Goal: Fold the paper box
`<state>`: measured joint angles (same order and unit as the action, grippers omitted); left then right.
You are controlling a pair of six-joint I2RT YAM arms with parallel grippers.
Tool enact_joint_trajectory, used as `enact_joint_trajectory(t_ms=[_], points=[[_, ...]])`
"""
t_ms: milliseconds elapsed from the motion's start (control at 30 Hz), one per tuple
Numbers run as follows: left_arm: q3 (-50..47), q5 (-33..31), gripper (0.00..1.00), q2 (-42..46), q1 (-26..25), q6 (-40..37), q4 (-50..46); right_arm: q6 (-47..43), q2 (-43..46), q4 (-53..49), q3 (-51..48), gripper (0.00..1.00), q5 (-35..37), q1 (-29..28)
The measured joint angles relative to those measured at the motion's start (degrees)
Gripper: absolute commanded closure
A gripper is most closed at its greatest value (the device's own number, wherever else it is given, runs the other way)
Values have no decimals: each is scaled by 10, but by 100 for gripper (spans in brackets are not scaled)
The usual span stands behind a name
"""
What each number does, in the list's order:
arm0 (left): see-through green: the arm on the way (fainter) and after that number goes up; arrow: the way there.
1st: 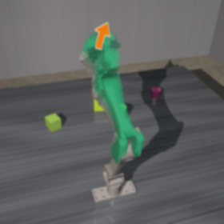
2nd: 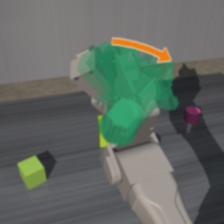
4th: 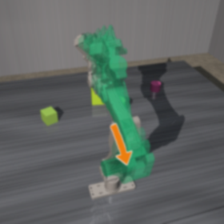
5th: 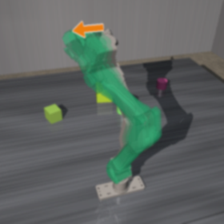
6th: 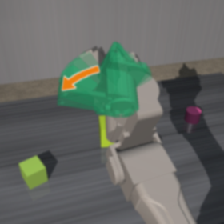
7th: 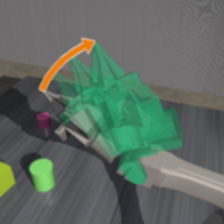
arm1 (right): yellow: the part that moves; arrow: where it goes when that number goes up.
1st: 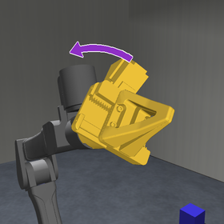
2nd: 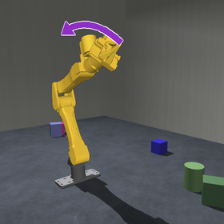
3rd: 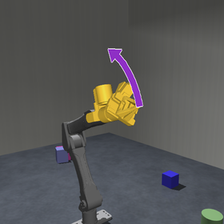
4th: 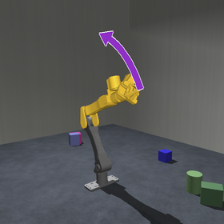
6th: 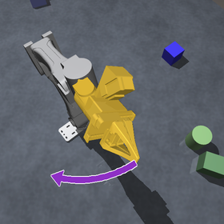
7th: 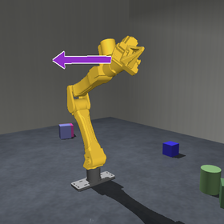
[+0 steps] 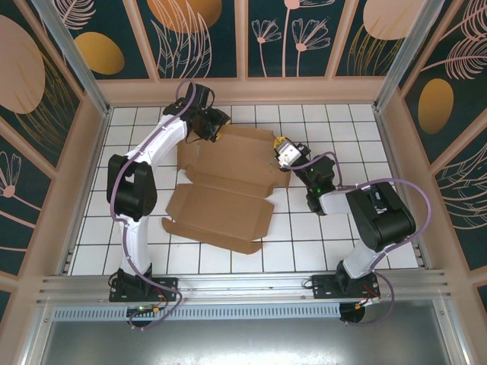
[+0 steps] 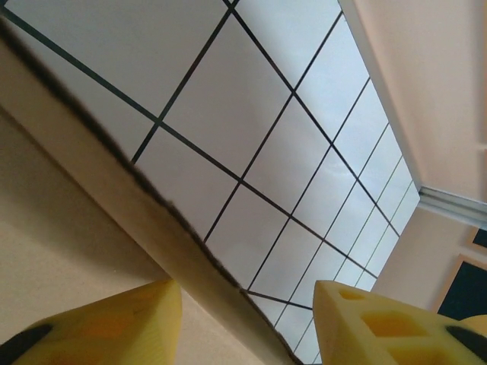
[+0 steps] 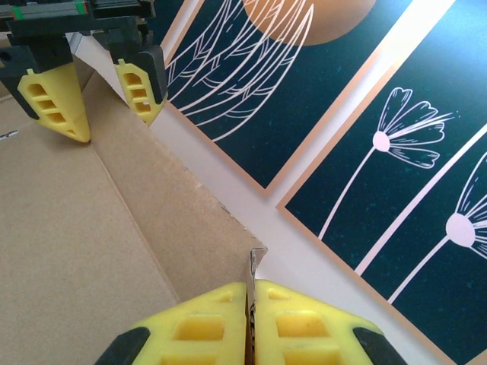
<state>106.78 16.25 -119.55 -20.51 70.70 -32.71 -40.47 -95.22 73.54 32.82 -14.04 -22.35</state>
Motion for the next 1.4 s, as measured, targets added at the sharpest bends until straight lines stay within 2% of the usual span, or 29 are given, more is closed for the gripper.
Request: enact_joint_trajectory(t_ms=[133,300,333,467,567,633,800,833,933,1000,1067,1267,1333,1400], points=[[-11,3,78,0,0,7,16,-13,0,0,0,88,8,-3],[-32,3,91,0,3,19,42,-21,0,-1,-9,84,18,-7],[-35,5,94,0,3,22,47,-22,0,0,-10,80,20,-8],[-54,10,100,2,5,31,69,-27,2,0,-15,55,34,-13],[-77,10,100,7,5,31,86,-15,11,-4,-16,46,38,-13],[-106,10,100,20,6,35,107,-5,24,-6,-19,44,35,-13],[-242,7,100,87,7,75,238,58,88,-66,-17,48,6,-14],[-265,5,100,99,8,83,264,84,107,-88,-10,51,2,-16],[-314,-5,100,121,10,109,339,164,142,-175,35,66,-4,-26],[-335,-13,100,129,14,127,386,223,150,-257,89,87,-4,-42],[-349,-21,100,133,17,144,424,266,150,-330,141,99,-5,-69],[-385,-48,100,138,21,196,524,321,128,-452,155,100,33,-217],[-405,-59,100,140,21,210,558,341,79,-511,179,100,52,-265],[-427,-68,100,144,21,219,592,360,19,-562,207,100,59,-290]])
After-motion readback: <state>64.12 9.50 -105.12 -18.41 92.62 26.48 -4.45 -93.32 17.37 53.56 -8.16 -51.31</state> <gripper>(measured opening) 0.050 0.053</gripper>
